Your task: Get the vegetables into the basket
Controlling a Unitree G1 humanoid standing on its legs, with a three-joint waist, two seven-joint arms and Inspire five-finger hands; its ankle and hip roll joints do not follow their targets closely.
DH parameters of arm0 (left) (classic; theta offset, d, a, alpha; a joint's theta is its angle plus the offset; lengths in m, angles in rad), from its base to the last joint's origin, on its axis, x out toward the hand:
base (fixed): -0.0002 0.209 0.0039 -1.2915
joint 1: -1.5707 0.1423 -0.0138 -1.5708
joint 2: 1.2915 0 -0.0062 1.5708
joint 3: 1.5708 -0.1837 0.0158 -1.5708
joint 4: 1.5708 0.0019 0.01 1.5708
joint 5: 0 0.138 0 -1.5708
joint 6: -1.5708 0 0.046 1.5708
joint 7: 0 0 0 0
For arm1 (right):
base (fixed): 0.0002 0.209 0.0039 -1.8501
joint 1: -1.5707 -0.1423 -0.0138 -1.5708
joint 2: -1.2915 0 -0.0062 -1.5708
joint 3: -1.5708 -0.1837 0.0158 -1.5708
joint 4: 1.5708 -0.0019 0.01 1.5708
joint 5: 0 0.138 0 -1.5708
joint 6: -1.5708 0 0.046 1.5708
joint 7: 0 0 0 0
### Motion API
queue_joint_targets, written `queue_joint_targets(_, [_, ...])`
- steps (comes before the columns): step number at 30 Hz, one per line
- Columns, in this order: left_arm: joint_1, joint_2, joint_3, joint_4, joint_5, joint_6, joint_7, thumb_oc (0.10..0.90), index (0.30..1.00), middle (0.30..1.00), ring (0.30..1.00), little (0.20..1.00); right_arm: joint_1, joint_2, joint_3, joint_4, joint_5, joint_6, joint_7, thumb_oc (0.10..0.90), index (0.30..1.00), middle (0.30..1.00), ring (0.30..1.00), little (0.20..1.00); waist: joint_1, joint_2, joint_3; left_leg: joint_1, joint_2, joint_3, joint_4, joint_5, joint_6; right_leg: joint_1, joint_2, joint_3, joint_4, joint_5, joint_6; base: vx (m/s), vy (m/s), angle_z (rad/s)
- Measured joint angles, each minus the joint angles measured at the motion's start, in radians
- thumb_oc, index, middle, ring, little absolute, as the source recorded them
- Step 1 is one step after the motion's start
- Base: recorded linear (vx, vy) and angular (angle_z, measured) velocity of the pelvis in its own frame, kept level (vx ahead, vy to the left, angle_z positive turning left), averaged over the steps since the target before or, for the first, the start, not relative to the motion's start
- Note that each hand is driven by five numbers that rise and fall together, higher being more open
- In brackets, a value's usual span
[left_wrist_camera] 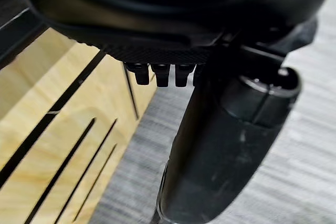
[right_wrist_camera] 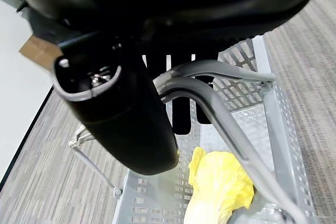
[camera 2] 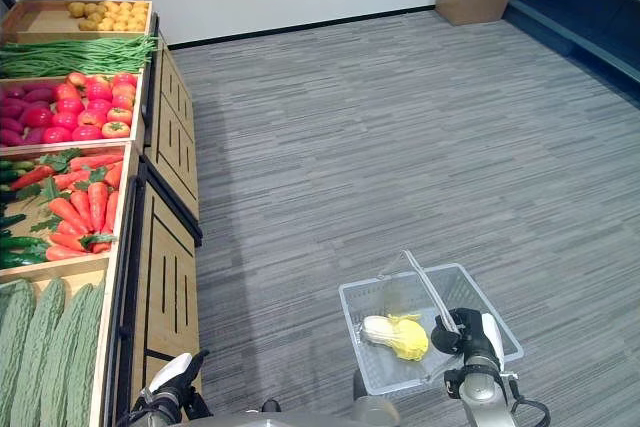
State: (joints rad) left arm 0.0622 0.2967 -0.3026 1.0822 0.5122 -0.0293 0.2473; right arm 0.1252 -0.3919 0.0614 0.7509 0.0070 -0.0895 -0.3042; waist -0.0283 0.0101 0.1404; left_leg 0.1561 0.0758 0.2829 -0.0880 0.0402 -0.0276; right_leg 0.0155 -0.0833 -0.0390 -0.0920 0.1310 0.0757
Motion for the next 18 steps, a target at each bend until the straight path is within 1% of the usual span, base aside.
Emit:
queue_joint_targets(2, [-0.005,-0.031,0.008,0.058,-0.001,0.006,0.012,0.900,1.000,1.000,1.000,1.000,0.003,0.000,-0.001,0.034,0.000,0.000,0.000,0.400,0.300,0.300,0.300,0.300,-0.010,0.003,-0.003,0.000,0.004,-0.007,0.000,0.000,-0.001,0.003,0.002,-0.014,0.000,0.000,0.000,0.05,-0.096,0.05])
queue_joint_targets(4, [-0.003,-0.054,0.040,0.093,-0.003,0.014,0.013,0.900,1.000,1.000,1.000,1.000,0.000,0.000,-0.001,0.060,0.000,-0.002,0.000,0.400,0.300,0.300,0.300,0.300,-0.014,0.005,-0.006,0.000,0.007,-0.011,0.000,-0.002,-0.001,0.003,0.004,-0.017,0.000,0.000,-0.001,0.05,-0.096,0.04])
queue_joint_targets(12, [0.023,-0.061,0.040,0.094,-0.004,0.026,0.008,0.900,1.000,1.000,1.000,1.000,0.005,0.000,-0.014,0.074,-0.001,-0.001,0.002,0.400,0.300,0.300,0.300,0.300,-0.015,0.014,-0.009,-0.006,0.026,-0.013,0.000,-0.008,-0.001,-0.001,0.023,-0.024,0.000,-0.006,-0.009,0.05,-0.088,0.00])
queue_joint_targets(15, [0.022,-0.069,0.040,0.094,-0.006,0.026,0.007,0.900,1.000,1.000,1.000,1.000,0.003,-0.004,-0.015,0.077,-0.001,-0.001,0.002,0.400,0.300,0.300,0.300,0.300,-0.015,0.025,-0.006,-0.008,0.036,-0.014,0.000,-0.010,-0.004,-0.003,0.032,-0.026,0.000,-0.009,-0.014,0.05,-0.103,0.01])
queue_joint_targets(17, [0.018,-0.077,0.040,0.099,-0.026,0.026,0.007,0.900,1.000,1.000,1.000,1.000,0.002,-0.014,-0.015,0.077,-0.001,-0.001,0.003,0.400,0.300,0.300,0.300,0.300,-0.015,0.040,0.002,-0.011,0.044,-0.017,0.001,-0.012,-0.009,-0.004,0.039,-0.029,0.001,-0.012,-0.018,0.04,-0.118,0.02])
queue_joint_targets(18, [0.015,-0.080,0.040,0.100,-0.026,0.026,0.007,0.900,1.000,1.000,1.000,1.000,0.001,-0.017,-0.016,0.077,-0.001,-0.001,0.003,0.400,0.300,0.300,0.300,0.300,-0.014,0.043,0.003,-0.013,0.044,-0.019,0.001,-0.012,-0.012,-0.006,0.041,-0.029,0.000,-0.013,-0.021,0.07,-0.173,0.07])
